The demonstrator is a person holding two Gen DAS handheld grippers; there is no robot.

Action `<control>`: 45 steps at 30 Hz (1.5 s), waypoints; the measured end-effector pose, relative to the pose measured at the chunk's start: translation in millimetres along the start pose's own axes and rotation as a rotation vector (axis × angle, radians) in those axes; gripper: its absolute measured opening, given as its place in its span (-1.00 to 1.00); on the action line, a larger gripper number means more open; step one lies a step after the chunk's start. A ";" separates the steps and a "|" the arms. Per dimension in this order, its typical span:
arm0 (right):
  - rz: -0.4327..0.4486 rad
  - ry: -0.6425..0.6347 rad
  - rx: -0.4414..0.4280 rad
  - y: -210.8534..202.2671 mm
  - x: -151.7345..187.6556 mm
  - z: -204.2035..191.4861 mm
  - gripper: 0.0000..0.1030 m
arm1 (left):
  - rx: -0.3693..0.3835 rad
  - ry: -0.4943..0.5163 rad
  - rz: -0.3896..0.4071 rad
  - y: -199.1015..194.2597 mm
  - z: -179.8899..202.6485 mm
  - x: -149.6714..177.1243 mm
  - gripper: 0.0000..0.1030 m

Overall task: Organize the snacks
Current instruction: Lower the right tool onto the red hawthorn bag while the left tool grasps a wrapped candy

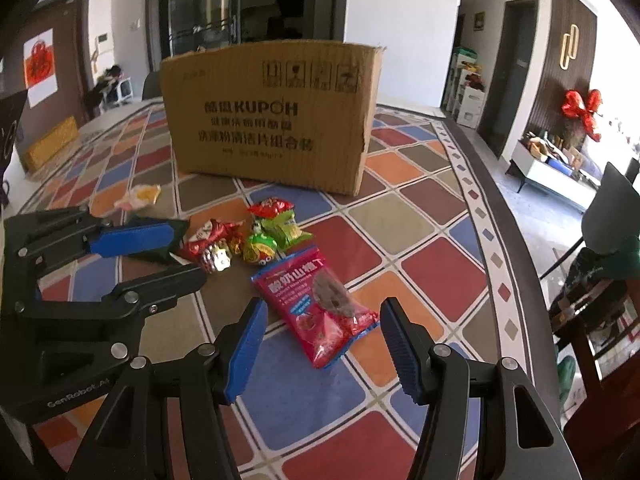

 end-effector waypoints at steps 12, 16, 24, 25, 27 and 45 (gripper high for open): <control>-0.036 -0.087 -0.053 21.7 -3.9 -5.4 0.16 | -0.004 0.012 -0.045 23.7 -1.4 -3.2 -0.41; -0.047 -0.103 -0.064 28.7 -5.1 -7.1 0.16 | -0.004 0.013 -0.060 29.4 -2.2 -3.3 -0.45; -0.049 -0.102 -0.071 38.2 -9.2 -3.2 0.26 | -0.002 0.013 -0.083 37.1 -5.1 -4.5 -0.51; -0.052 -0.102 -0.075 39.7 -9.5 -3.0 0.26 | -0.001 0.011 -0.087 38.2 -5.6 -4.8 -0.51; -0.066 -0.090 -0.090 43.4 -9.8 -1.6 0.26 | 0.001 0.008 -0.092 40.0 -6.6 -6.1 -0.51; -0.087 0.032 -0.111 48.3 -12.0 6.1 -0.08 | 0.023 -0.031 -0.102 45.3 -10.7 -11.1 -0.54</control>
Point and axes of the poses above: each gripper's, at about its wrist camera, not at the fingertips, and y roughly the way its jaws point, z to its right, x to its underside, the point moved 4 cm from there along y, roughly the way its jaws point, and after that the axes turned 7 degrees about -z, right-handed, at the moved point
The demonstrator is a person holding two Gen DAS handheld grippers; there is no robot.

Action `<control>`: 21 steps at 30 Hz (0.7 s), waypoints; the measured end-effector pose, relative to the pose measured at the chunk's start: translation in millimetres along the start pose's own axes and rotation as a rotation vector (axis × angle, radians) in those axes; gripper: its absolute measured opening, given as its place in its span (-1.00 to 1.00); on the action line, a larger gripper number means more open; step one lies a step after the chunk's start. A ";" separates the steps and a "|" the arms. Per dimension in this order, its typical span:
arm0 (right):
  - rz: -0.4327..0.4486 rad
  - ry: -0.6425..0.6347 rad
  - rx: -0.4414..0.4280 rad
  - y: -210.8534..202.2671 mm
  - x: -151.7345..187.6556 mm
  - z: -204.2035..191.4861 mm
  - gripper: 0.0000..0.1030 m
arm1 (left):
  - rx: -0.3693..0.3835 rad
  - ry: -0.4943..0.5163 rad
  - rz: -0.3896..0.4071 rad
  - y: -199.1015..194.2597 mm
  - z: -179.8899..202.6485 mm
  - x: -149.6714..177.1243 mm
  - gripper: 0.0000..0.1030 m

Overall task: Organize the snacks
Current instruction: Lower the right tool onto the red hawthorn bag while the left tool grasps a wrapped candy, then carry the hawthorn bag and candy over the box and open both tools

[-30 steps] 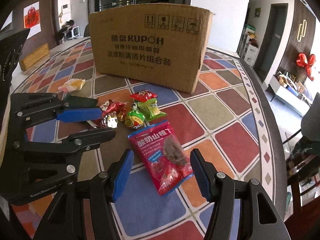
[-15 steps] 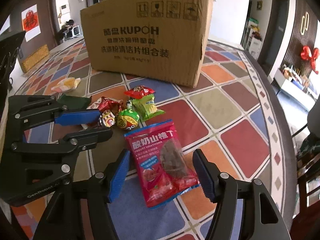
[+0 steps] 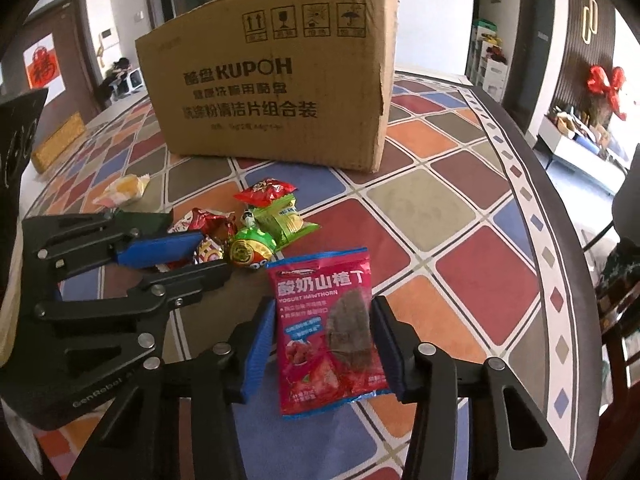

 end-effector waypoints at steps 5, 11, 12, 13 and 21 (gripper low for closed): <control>0.001 0.042 -0.010 -3.2 1.3 1.5 -0.12 | 0.006 -0.011 0.013 -8.3 -0.6 1.6 -0.54; 0.010 0.089 -0.025 -11.6 4.8 -0.1 -0.13 | 0.019 -0.036 0.025 -20.1 -1.3 2.7 -0.54; 0.016 0.093 -0.022 -14.0 5.1 -1.2 -0.13 | 0.023 -0.043 0.029 -23.0 -2.3 2.8 -0.54; 0.021 0.096 -0.021 -16.2 5.1 -2.2 -0.13 | 0.025 -0.050 0.035 -26.7 -3.1 2.9 -0.54; 0.078 0.124 -0.022 -39.4 1.0 -6.9 -0.13 | 0.004 -0.072 0.096 -55.9 -8.4 3.1 -0.54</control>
Point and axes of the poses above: each gripper's, at about its wrist camera, not at the fingertips, and y roughly the way its jaws point, z to its right, x to its underside, the point moved 4 cm from there along y, roughly the way its jaws point, and after that the axes turned 7 degrees about -z, right-handed, at the moved point
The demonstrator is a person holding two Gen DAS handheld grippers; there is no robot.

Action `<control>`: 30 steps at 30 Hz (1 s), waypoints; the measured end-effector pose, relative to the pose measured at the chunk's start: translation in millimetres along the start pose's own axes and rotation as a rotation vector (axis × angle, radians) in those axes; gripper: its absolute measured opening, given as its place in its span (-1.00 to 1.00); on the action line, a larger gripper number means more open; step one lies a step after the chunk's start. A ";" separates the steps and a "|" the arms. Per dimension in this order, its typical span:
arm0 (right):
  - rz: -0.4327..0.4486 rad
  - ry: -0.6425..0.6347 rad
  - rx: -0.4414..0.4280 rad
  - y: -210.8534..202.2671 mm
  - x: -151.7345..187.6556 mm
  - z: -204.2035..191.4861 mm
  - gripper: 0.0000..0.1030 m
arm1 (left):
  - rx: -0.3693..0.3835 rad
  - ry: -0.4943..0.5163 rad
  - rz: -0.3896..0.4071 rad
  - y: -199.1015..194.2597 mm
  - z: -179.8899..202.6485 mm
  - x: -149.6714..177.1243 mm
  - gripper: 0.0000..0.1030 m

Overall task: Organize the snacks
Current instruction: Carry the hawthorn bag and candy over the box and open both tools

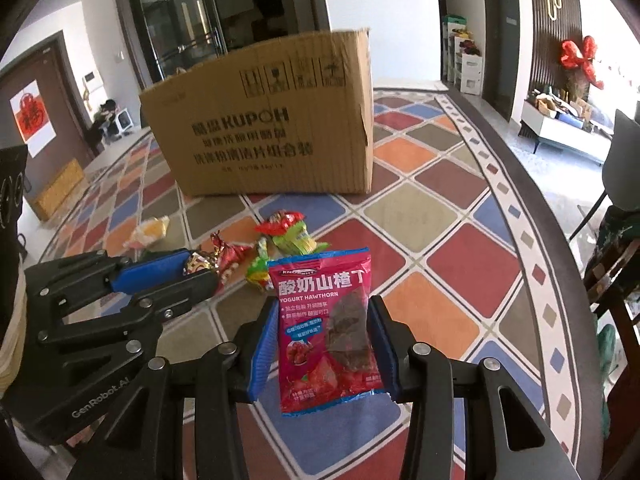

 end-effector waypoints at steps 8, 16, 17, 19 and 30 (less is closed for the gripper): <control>0.056 -0.004 0.002 -23.1 -9.9 -13.7 -0.13 | 0.003 -0.054 0.045 -29.6 -11.4 -7.0 -0.54; 0.124 -0.009 0.005 -51.6 -34.1 -28.6 -0.13 | -0.039 -0.077 0.115 -62.9 -28.4 -30.2 -0.54; 0.135 -0.008 0.005 -54.6 -38.9 -30.6 -0.13 | -0.037 -0.084 0.126 -66.4 -31.9 -34.3 -0.54; 0.156 -0.011 -0.003 -59.8 -49.5 -33.8 -0.13 | -0.038 -0.099 0.141 -71.5 -38.1 -42.9 -0.54; 0.251 -0.028 0.001 -78.1 -117.3 -48.6 -0.13 | -0.074 -0.122 0.196 -88.4 -75.5 -92.2 -0.54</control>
Point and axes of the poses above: each gripper's, at about its wrist camera, not at the fingertips, and y roughly the way its jaws point, z to its right, x to its underside, the point moved 4 cm from there along y, roughly the way its jaws point, and after that the axes turned 7 degrees about -z, right-handed, at the moved point
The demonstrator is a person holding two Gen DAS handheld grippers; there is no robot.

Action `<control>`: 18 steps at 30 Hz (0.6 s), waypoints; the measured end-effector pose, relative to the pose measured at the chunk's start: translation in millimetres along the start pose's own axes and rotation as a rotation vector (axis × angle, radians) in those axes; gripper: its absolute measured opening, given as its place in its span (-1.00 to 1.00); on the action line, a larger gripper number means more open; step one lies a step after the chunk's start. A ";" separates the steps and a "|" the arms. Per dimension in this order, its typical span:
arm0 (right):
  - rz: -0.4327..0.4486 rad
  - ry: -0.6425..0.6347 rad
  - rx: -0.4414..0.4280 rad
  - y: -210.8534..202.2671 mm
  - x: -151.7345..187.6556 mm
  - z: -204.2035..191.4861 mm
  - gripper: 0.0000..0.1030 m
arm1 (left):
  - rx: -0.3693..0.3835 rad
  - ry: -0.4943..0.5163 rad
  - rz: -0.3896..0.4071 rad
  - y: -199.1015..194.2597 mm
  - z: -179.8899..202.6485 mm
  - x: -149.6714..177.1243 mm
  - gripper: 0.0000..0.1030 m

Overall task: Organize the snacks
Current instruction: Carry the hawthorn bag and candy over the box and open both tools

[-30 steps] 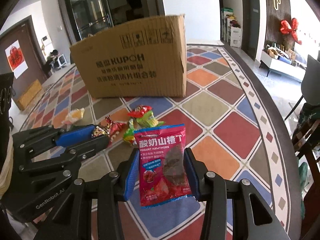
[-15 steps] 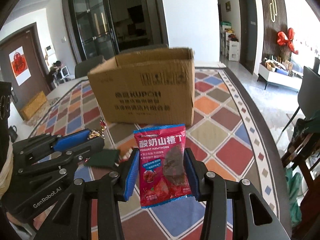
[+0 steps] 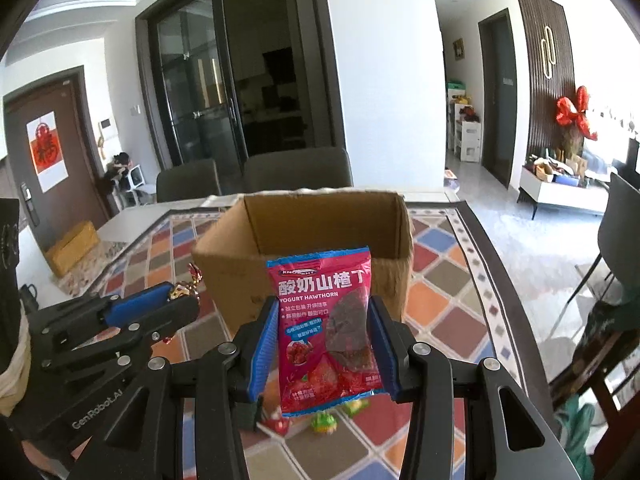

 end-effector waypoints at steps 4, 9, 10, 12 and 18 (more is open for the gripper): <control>-0.002 -0.011 -0.014 7.3 -23.1 -5.4 -0.13 | 0.011 -0.008 -0.009 4.5 -12.0 -23.2 -0.54; -0.013 -0.028 -0.018 17.4 -51.7 -9.3 -0.13 | 0.009 -0.006 -0.014 10.1 -23.0 -53.2 -0.54; -0.018 -0.027 -0.023 20.4 -57.0 -9.7 -0.13 | 0.006 -0.001 -0.017 11.8 -24.1 -58.8 -0.54; -0.040 -0.017 -0.038 28.1 -66.7 -7.5 -0.13 | 0.008 0.002 -0.026 17.3 -27.8 -69.5 -0.54; -0.111 -0.018 -0.058 60.1 -88.1 -4.2 -0.13 | -0.004 0.015 -0.076 42.4 -38.4 -90.6 -0.54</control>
Point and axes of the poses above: each gripper's, at about its wrist camera, not at the fingertips, and y roughly the way its jaws point, z to its right, x to its underside, the point moved 4 cm from there along y, roughly the way its jaws point, and after that the axes turned 7 degrees about -z, right-handed, at the moved point
